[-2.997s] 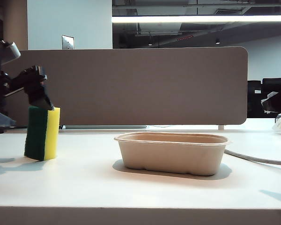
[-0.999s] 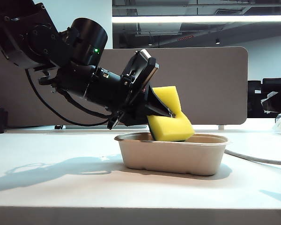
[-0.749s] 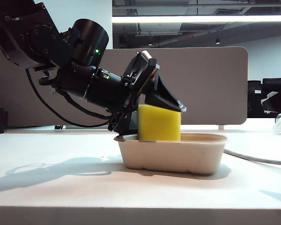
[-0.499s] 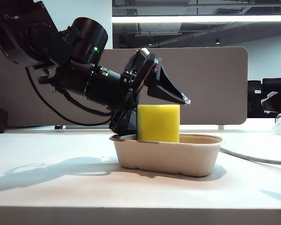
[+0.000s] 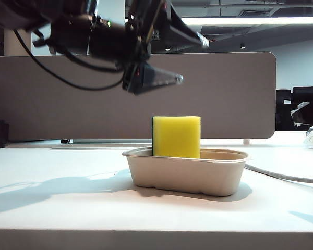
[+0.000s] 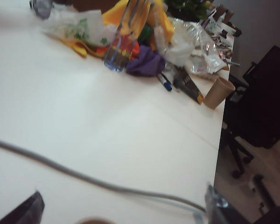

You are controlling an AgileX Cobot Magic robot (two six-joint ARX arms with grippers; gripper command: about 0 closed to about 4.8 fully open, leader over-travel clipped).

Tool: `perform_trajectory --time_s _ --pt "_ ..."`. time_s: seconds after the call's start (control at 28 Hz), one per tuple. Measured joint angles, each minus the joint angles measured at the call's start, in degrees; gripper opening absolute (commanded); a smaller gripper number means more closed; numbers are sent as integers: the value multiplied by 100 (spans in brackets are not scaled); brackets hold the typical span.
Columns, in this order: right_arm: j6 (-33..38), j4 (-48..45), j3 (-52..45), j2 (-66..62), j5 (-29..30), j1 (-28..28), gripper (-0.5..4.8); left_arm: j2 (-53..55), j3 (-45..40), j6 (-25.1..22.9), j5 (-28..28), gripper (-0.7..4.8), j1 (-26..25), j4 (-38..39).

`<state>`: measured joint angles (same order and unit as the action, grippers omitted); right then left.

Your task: Pick up the cleaning sponge from the table and place it into the paper lunch box.

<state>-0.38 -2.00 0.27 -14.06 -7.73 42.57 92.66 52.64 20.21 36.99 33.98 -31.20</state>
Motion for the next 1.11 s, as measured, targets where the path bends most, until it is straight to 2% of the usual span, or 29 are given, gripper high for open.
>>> perform_trajectory --time_s 0.04,0.07,0.11,0.14,0.25,0.32,0.36,0.39,0.61,0.75,1.11 --pt "0 -2 0 0 0 0 -5 -101 -2 0 -13 151 -50 22" --pt "0 0 0 0 -2 0 -5 -251 -2 -15 -13 -30 -96 42" --pt "0 -2 0 0 0 0 -5 -382 -2 -13 -13 24 -149 44" --pt "0 0 0 0 0 0 -5 -555 0 -13 -15 -7 -232 33" --pt "0 0 0 0 0 0 -5 -1043 0 -2 -98 -5 -428 116" --pt "0 -2 0 0 -2 0 -5 -1679 0 -243 -319 -5 -439 444" --pt "0 -2 0 0 0 0 -5 -2020 11 -505 -317 -5 -404 702" --pt "0 0 0 0 0 0 -5 -2205 11 -560 -313 -5 -402 951" --pt "0 -2 0 0 0 0 -5 -3716 17 -791 -101 -5 -343 2468" --pt "0 0 0 0 0 2 -5 -4444 9 -796 -249 -4 -367 3462" --pt "0 0 0 2 0 0 -5 -4725 9 -874 -315 -4 -376 3705"
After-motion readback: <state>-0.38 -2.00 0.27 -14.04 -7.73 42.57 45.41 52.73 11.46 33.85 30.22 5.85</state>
